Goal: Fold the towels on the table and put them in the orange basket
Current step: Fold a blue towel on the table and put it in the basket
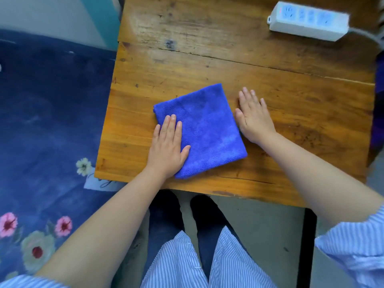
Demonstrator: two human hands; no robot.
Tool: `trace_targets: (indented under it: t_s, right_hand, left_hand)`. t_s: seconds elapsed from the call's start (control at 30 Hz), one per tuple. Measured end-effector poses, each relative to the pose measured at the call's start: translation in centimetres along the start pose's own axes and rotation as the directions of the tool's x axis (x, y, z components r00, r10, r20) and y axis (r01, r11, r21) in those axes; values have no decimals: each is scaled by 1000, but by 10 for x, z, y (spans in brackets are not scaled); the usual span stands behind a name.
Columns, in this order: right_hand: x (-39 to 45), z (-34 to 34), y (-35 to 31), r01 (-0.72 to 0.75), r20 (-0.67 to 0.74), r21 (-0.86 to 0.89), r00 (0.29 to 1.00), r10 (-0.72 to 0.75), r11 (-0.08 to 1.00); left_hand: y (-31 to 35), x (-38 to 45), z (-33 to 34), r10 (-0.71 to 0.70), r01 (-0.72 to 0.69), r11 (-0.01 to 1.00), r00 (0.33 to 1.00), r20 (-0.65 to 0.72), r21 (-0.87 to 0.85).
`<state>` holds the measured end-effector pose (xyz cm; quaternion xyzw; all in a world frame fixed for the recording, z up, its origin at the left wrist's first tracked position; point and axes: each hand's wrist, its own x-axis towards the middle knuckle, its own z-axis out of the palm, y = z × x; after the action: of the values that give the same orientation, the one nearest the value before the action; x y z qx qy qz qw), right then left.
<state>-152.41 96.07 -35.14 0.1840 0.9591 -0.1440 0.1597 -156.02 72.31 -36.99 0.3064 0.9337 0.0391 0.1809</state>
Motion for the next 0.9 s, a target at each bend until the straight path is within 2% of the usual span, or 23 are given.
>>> trace_targets:
  t_s: [0.07, 0.1, 0.17, 0.23, 0.3, 0.47, 0.57, 0.63, 0.73, 0.8, 0.9]
  right_hand:
    - [-22, -3, 5, 60, -73, 73, 996, -54, 996]
    - [-35, -4, 5, 140, -126, 77, 984, -130, 987]
    - [-62, -4, 6, 364, -217, -21, 908, -359, 931]
    - [-83, 2, 8, 504, -280, -145, 804, -524, 851]
    - [-100, 10, 8, 539, -293, -213, 760, -580, 815]
    - [-107, 22, 11, 533, -258, -247, 769, -585, 809]
    - [-93, 19, 14, 598, -227, -280, 719, -657, 751]
    - [-83, 15, 17, 665, -214, -284, 658, -722, 691]
    - [-69, 10, 18, 737, -193, -326, 562, -805, 592]
    - [-65, 10, 14, 730, -187, -370, 547, -816, 574]
    - [-67, 15, 12, 703, -220, -417, 537, -815, 576]
  left_hand:
    - [8, -5, -8, -26, 27, 999, 999, -29, 40]
    - [14, -11, -13, 10, -4, 998, 995, -103, 61]
    - [26, -28, -15, 130, -112, 990, 961, -243, 86]
    - [37, -49, -11, 175, -158, 984, 942, -287, 81]
    - [47, -65, -5, 145, -137, 989, 958, -249, 52]
    - [54, -79, -3, -2, 4, 1000, 993, -121, 19]
    - [50, -71, -13, 35, -38, 999, 997, -67, -38]
    - [47, -64, -20, 66, -67, 998, 997, -38, -9]
    - [48, -60, -24, 131, -117, 981, 988, -82, 153]
    - [49, -59, -21, 158, -128, 965, 980, -118, 228]
    - [51, -61, -17, 147, -104, 967, 974, -174, 231]
